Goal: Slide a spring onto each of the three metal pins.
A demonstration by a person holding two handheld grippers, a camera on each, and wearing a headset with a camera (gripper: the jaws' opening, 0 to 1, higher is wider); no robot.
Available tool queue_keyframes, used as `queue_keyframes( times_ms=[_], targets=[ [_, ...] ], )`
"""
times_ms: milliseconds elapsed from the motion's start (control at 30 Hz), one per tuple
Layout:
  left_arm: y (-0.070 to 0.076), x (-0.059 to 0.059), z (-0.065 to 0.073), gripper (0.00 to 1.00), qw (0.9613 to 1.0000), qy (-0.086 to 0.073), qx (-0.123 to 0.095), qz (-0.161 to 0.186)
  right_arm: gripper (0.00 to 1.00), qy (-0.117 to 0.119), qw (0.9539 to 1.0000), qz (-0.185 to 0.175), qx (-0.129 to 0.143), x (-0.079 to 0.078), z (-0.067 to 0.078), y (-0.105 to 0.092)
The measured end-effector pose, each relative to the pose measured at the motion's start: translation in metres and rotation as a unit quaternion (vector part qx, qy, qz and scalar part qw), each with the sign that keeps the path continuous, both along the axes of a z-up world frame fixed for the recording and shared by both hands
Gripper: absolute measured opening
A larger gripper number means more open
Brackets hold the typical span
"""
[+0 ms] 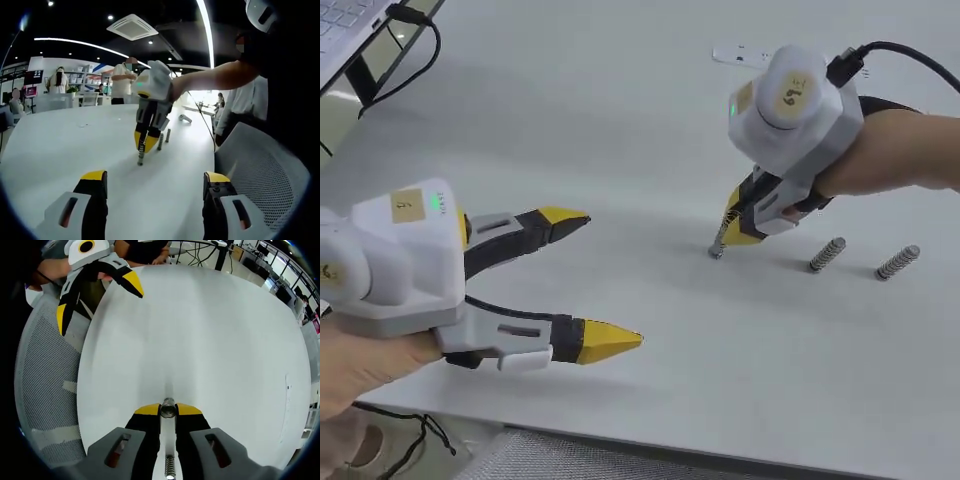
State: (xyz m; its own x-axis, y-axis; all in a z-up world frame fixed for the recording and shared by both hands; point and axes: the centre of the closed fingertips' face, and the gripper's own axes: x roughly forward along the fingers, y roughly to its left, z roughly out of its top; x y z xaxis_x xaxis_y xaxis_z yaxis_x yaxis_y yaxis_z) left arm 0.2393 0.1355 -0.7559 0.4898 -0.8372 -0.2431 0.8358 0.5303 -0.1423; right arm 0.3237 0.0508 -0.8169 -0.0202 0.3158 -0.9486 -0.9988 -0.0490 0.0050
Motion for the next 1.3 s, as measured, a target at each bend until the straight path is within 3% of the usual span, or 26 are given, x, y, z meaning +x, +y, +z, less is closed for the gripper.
queue_keyframes(
  times_ms=[567,1067,1133,1200,1300],
  targets=[
    [0.001,-0.002,-0.001,0.73,1.0000,0.004,-0.001,-0.001,0.08,-0.004,1.0000,0.001,-0.009,-0.002,-0.018,-0.004],
    [0.001,-0.002,-0.003,0.73,1.0000,0.006,0.000,-0.003,0.09,0.005,1.0000,0.001,-0.003,-0.004,-0.018,-0.002],
    [0.001,-0.002,-0.003,0.73,1.0000,0.006,0.000,-0.004,0.12,0.012,0.9999,-0.006,-0.001,-0.006,-0.018,-0.001],
    [0.002,-0.002,-0.003,0.73,1.0000,0.007,0.000,-0.002,0.21,0.011,0.9999,-0.005,0.010,-0.007,-0.018,0.001],
    [0.001,-0.001,-0.002,0.74,1.0000,0.006,-0.003,-0.002,0.21,0.005,0.9998,-0.004,0.019,-0.007,-0.016,0.002]
  ],
)
